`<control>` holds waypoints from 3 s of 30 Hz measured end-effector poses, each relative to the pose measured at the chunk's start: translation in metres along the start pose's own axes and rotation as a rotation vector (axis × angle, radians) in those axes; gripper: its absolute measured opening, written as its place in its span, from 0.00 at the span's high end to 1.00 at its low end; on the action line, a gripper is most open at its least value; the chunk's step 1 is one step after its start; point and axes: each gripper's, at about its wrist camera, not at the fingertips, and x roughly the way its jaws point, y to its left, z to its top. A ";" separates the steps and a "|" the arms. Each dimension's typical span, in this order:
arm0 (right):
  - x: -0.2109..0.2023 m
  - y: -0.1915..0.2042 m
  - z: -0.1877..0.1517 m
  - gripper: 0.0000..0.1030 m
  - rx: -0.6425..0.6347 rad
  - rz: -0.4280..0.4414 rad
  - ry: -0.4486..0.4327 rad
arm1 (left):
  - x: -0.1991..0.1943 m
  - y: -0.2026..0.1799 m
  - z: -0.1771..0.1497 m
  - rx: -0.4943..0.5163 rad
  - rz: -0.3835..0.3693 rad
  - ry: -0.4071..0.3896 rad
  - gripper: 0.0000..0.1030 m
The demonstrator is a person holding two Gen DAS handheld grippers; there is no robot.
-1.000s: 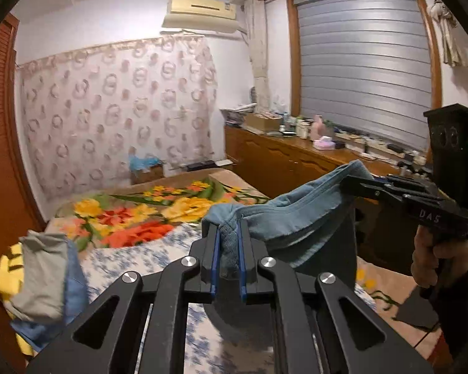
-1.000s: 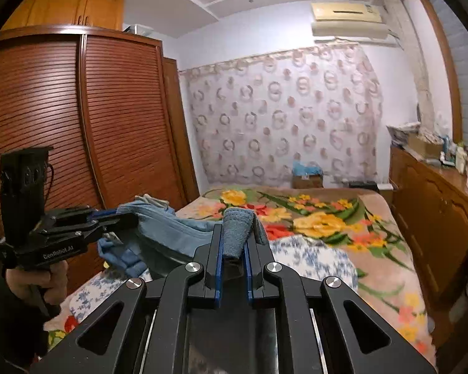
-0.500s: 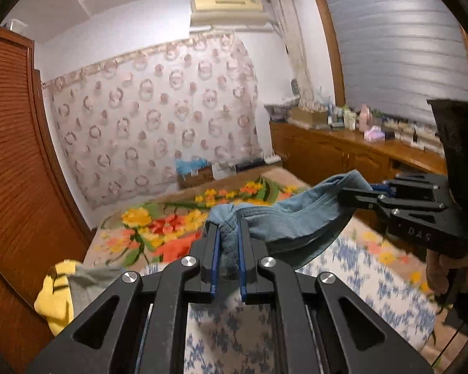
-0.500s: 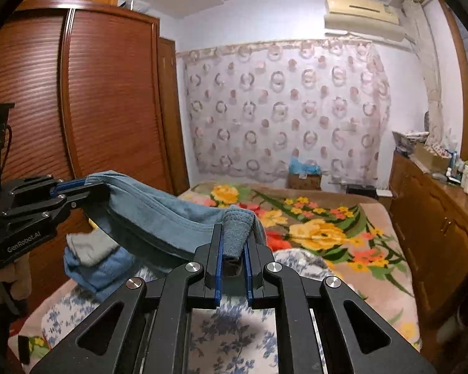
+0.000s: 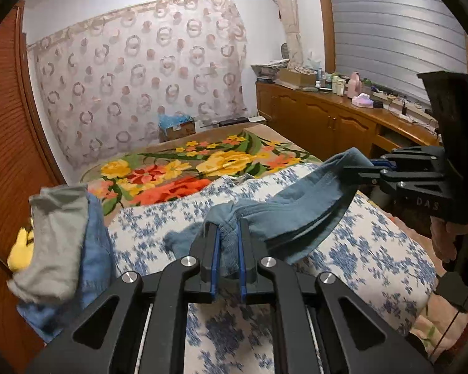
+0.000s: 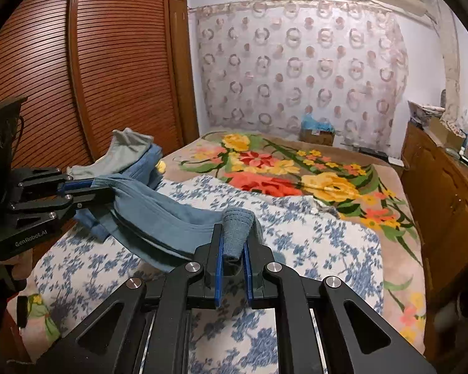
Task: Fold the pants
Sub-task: 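Lift the teal shorts with both grippers and flip them over, then lay the shorts folded onto the bed with both grippers, then open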
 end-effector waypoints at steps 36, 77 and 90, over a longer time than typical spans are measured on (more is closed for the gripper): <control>-0.019 0.005 -0.103 0.90 0.078 0.085 0.100 | -0.021 -0.034 -0.116 -0.079 -0.109 0.109 0.90; -0.102 0.027 -0.134 0.90 0.098 0.097 0.068 | -0.067 -0.056 -0.136 -0.080 -0.193 0.098 0.90; -0.046 0.008 -0.099 0.90 0.137 0.023 0.022 | -0.015 -0.024 -0.095 -0.092 -0.112 0.061 0.90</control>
